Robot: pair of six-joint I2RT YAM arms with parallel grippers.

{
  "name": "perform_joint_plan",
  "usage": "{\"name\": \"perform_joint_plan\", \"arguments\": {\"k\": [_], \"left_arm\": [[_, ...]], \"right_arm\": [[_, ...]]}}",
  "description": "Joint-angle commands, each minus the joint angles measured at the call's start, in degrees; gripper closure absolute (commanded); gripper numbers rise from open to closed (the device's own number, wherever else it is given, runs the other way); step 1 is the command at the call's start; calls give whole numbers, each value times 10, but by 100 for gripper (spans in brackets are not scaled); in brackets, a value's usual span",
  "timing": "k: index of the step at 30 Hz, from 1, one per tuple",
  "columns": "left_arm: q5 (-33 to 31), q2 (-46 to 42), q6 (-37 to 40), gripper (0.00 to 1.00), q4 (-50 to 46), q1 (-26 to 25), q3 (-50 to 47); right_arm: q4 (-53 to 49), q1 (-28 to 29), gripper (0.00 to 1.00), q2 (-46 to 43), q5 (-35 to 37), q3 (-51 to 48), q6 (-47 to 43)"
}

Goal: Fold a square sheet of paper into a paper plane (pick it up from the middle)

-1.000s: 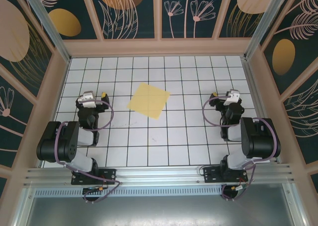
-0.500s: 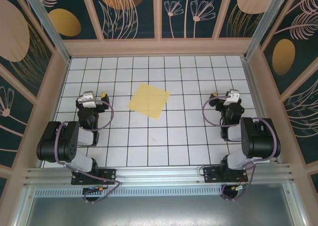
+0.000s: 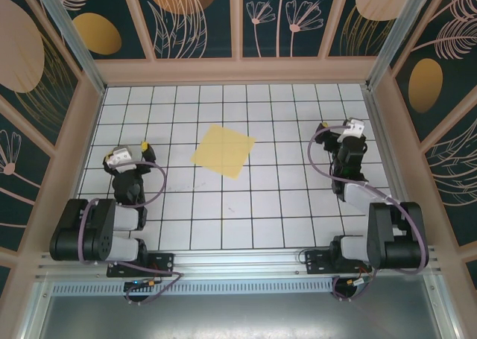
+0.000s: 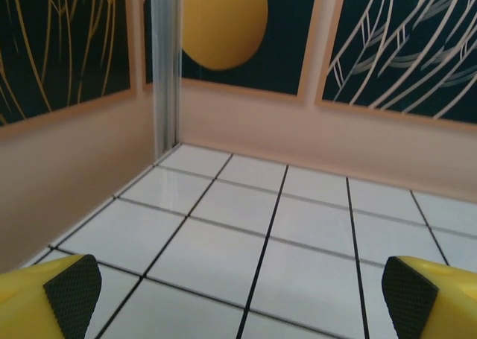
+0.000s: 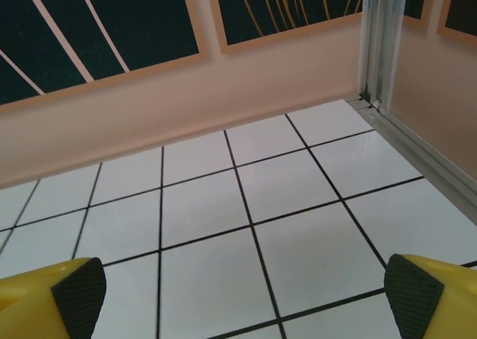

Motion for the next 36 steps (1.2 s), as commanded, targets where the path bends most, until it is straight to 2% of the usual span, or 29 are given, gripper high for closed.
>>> {"name": "perform_joint_plan", "arguments": {"k": [1, 3, 4, 5, 6, 9, 12, 17, 21, 26, 30, 36], "left_arm": [[-23, -57, -19, 1, -120, 4, 49], [-40, -92, -59, 1, -194, 4, 79], [-42, -109, -89, 1, -236, 4, 97], [-36, -124, -123, 2, -288, 4, 122], [-28, -134, -155, 1, -344, 4, 146], [-1, -131, -238, 1, -489, 4, 229], [76, -104, -247, 1, -576, 4, 290], [150, -81, -268, 2, -607, 4, 321], [165, -67, -264, 2, -621, 4, 332], [170, -62, -258, 2, -626, 4, 332], [170, -60, -252, 1, -631, 4, 332], [165, -57, -251, 2, -632, 3, 330]], "right_arm": [[-179, 35, 1, -14, 37, 66, 77], [-272, 54, 1, 1, 84, 123, 192], [-310, 55, 1, 16, 47, 154, 212], [-329, 61, 1, 36, -4, 182, 206], [-345, 79, 1, 59, -14, 206, 207], [-381, 152, 1, 133, 12, 281, 181], [-439, 209, 1, 233, 27, 383, 157], [-501, 280, 1, 375, 71, 525, 139], [-573, 310, 5, 480, 82, 643, 136], [-677, 338, 7, 595, 136, 779, 130], [-719, 352, 7, 631, 166, 823, 120], [-747, 356, 6, 626, 190, 798, 112]]}}
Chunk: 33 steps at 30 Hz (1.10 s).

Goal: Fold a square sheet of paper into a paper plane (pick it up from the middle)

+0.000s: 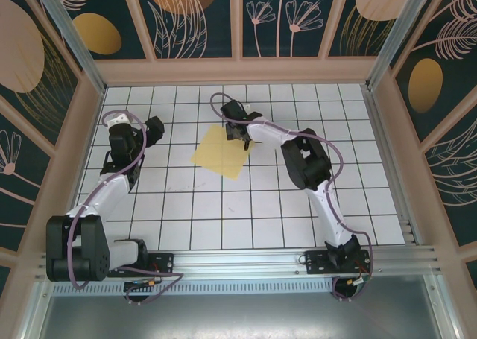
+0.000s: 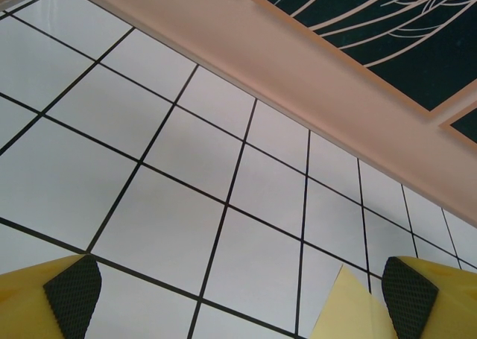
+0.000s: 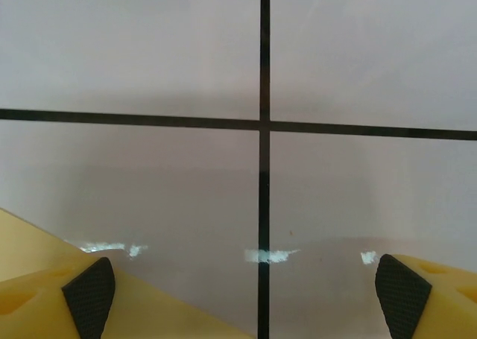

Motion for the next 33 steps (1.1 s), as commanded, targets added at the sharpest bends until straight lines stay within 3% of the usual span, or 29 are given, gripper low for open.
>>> {"name": "perform_joint_plan", "arguments": {"k": [1, 13, 17, 22, 27, 33], "left_arm": [[7, 7, 2, 1, -9, 3, 14], [8, 17, 1, 1, -14, 3, 9], [11, 20, -6, 1, -10, 3, 10], [14, 24, -15, 1, -7, 3, 8], [18, 24, -15, 2, -13, 3, 9], [9, 21, -15, 1, -10, 3, 8]], "right_arm": [[-70, 1, 6, -9, 37, -22, -17], [-4, -6, 4, -179, 91, -292, -13], [-9, 4, 4, -217, 54, -273, -8], [32, 23, 5, -203, -80, -233, -3], [5, 26, 6, -135, -76, -174, 18], [-23, 26, 7, -125, -72, -187, 0]]}}
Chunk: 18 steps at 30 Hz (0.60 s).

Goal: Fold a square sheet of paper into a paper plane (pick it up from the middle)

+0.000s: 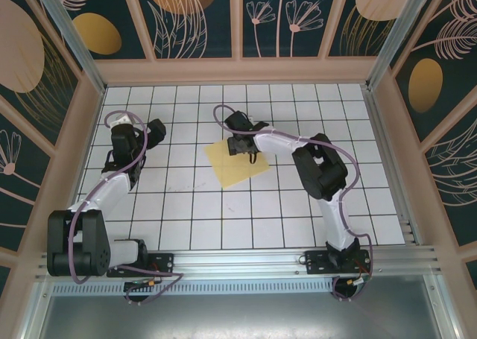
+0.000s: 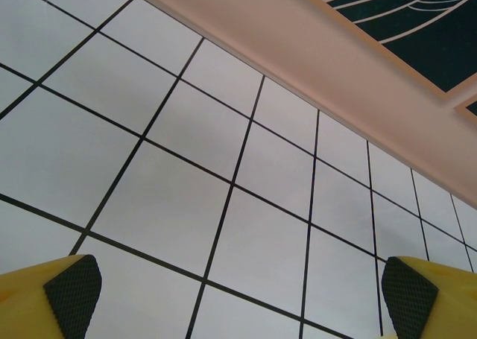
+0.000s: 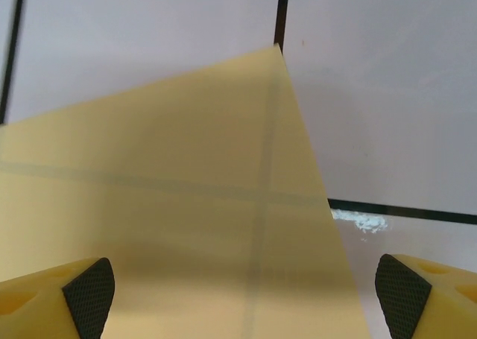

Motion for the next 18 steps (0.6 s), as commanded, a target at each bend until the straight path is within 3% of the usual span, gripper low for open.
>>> {"name": "perform_joint_plan", "arguments": {"k": [1, 12, 18], "left_arm": [[-5, 0, -5, 1, 3, 3, 5], [-9, 4, -6, 2, 13, 3, -5], [-2, 11, -20, 1, 18, 3, -4]], "right_arm": [[-41, -1, 6, 2, -3, -18, -9], [-28, -12, 6, -135, -8, -277, -19], [-46, -8, 6, -171, -30, -197, 46]]}}
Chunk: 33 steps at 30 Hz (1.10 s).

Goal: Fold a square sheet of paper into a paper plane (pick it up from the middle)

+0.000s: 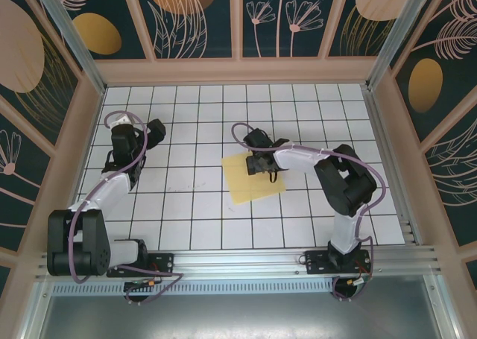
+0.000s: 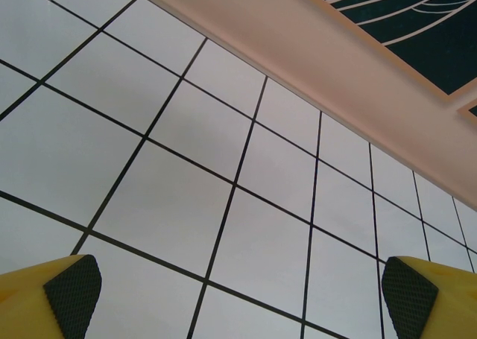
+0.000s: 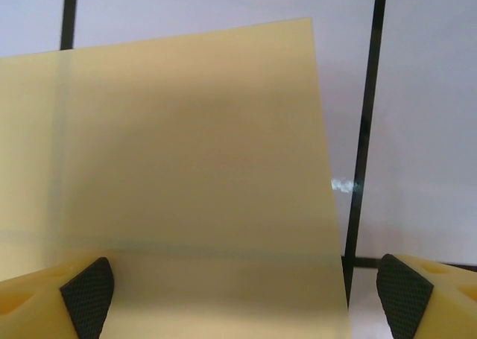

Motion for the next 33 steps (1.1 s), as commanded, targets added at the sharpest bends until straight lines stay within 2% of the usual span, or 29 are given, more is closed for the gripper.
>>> {"name": "perform_joint_plan", "arguments": {"k": [1, 6, 13, 27, 33], "left_arm": [[5, 9, -16, 2, 13, 3, -1], [6, 5, -13, 1, 0, 3, -2], [5, 9, -9, 2, -2, 3, -4], [-1, 14, -5, 1, -6, 3, -5], [-1, 15, -5, 2, -9, 3, -6]], "right_arm": [[-64, 1, 5, -15, -28, 54, 49], [-63, 10, 4, -1, -108, 77, 64], [-105, 25, 2, 44, -136, 92, 48], [-130, 34, 2, 112, -108, 92, 48], [-111, 35, 9, 124, -116, 62, 50]]}}
